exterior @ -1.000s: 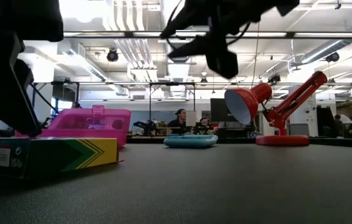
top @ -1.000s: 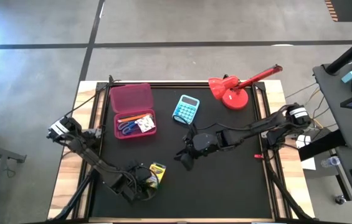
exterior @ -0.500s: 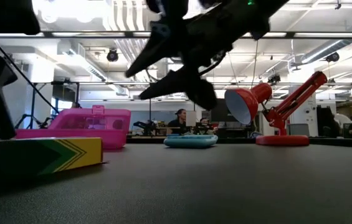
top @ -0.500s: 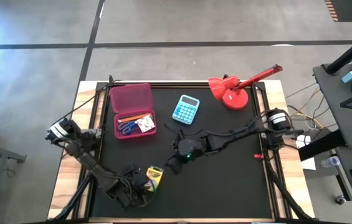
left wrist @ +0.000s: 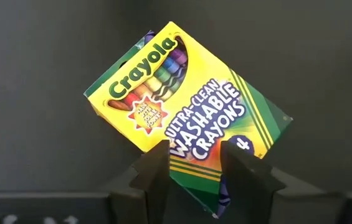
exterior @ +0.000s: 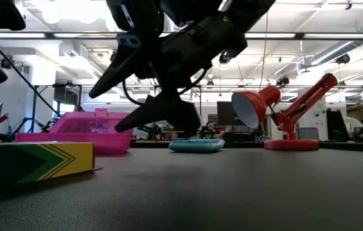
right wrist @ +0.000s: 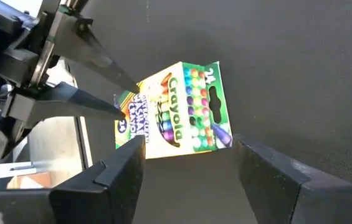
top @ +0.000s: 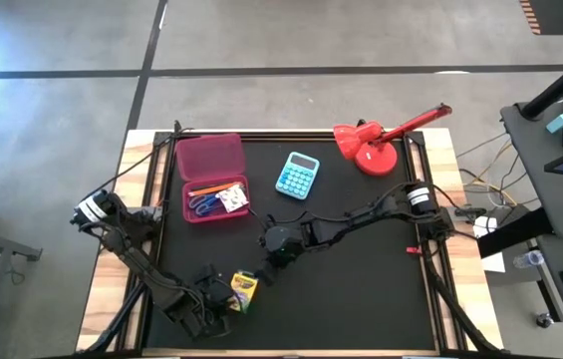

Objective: Pack school essentials
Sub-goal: Put the crayon box into the red supply box

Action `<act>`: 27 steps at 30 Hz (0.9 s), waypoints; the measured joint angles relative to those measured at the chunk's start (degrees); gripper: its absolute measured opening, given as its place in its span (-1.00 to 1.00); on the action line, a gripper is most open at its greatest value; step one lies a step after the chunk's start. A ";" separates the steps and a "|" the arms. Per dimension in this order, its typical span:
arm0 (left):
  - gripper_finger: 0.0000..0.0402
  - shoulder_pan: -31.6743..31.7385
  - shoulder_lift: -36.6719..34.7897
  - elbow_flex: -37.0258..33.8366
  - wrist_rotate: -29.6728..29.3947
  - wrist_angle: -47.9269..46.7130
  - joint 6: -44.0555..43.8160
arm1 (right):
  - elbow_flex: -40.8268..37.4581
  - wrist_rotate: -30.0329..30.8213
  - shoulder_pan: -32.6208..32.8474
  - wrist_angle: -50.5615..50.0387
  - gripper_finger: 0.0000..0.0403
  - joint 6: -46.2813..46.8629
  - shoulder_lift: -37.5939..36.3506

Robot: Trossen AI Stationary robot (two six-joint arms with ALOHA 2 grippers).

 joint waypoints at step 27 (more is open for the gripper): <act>-0.55 -2.41 3.94 5.05 3.07 -0.50 2.61 | 0.12 -0.05 0.04 -1.35 0.13 0.00 -0.61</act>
